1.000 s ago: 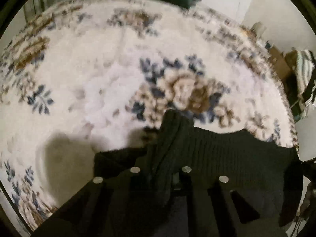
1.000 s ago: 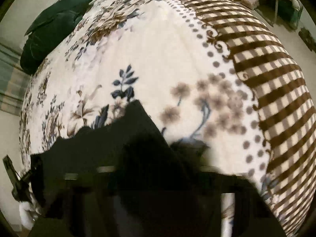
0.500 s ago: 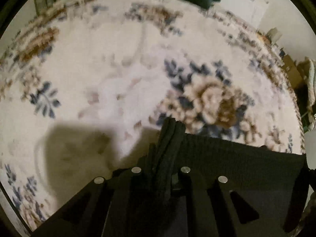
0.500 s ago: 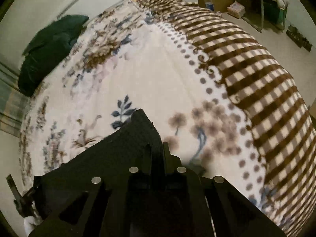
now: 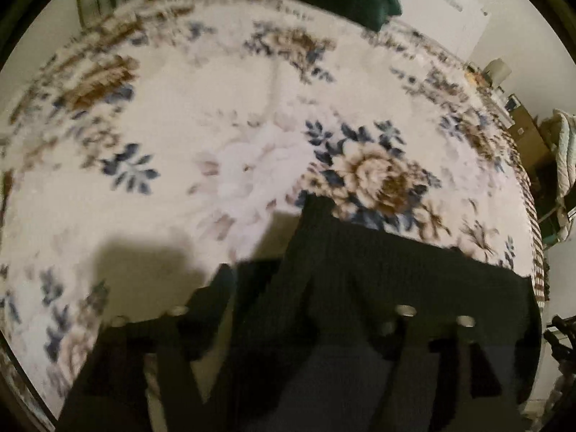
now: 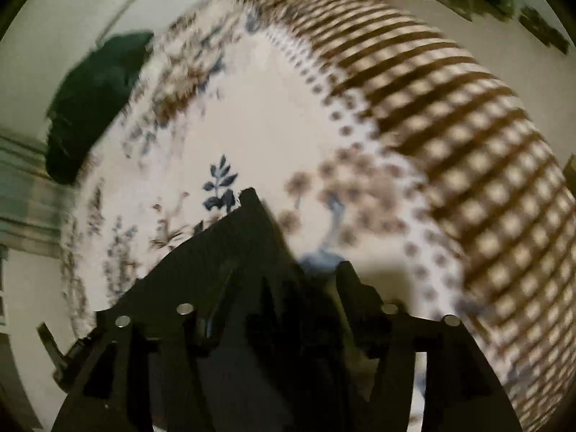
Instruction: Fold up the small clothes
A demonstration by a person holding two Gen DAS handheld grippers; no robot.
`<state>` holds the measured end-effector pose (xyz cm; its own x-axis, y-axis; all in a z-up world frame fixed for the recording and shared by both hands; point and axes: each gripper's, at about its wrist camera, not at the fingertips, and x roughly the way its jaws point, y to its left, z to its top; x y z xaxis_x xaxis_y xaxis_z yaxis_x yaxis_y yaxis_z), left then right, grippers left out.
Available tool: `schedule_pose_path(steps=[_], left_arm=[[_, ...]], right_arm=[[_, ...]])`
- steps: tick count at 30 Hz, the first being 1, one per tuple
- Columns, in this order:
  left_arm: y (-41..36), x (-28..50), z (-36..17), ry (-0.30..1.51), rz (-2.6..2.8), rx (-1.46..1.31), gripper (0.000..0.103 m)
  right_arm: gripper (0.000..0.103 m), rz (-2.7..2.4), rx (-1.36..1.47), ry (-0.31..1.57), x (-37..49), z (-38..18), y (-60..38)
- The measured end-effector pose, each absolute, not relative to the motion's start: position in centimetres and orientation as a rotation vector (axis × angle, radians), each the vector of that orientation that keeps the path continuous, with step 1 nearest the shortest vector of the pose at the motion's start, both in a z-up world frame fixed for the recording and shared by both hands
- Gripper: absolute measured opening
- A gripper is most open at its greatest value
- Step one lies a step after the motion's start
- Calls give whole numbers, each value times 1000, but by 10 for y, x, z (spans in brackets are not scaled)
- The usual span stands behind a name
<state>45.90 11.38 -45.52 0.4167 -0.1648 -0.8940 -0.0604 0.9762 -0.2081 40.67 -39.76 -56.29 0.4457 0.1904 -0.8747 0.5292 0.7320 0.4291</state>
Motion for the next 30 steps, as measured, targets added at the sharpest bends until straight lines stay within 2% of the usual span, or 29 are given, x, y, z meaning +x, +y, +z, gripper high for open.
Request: schedule_pose_path(steps=[4,8,10,11,17,18,19,25,26,27,28,30], left_arm=[[106,413,-457,1163,-41,-234,73],[96,381,-479,1221,-8,-214,73],[91,372,-485,1225,15,-164,73],[90,370,-485,1219,15,-149,73],[85,372,-478,1233,1,-108,73],[83,372,-477,1235,-4,-93,73],[81,371,-476,1236,-6,-83,73],[70,365,-470,1238,-10,-61,73],[68,364,-469,1238,-11,-60,73],[67,363,-468,1238,-10,-61,73],[66,362,-467,1236,-8,-64,73],[65,362,-465,1231,-10,-74,73]], right_arm=[[60,-234,824,1155,344,-564,-396],[59,-194,894,1263,296,-591,-372],[29,-209,879,1266,280,-598,-357],[29,-205,863,1267,275,-600,-348],[29,-229,702,1237,266,-598,-330],[39,-225,677,1235,270,-598,-331],[54,-233,658,1239,274,-598,-332],[55,-212,684,1186,308,-615,-354],[54,-171,731,1164,314,-623,-357],[33,-132,757,1147,319,-627,-357],[29,-88,797,1146,325,-631,-357],[26,-38,841,1138,327,-629,-357]])
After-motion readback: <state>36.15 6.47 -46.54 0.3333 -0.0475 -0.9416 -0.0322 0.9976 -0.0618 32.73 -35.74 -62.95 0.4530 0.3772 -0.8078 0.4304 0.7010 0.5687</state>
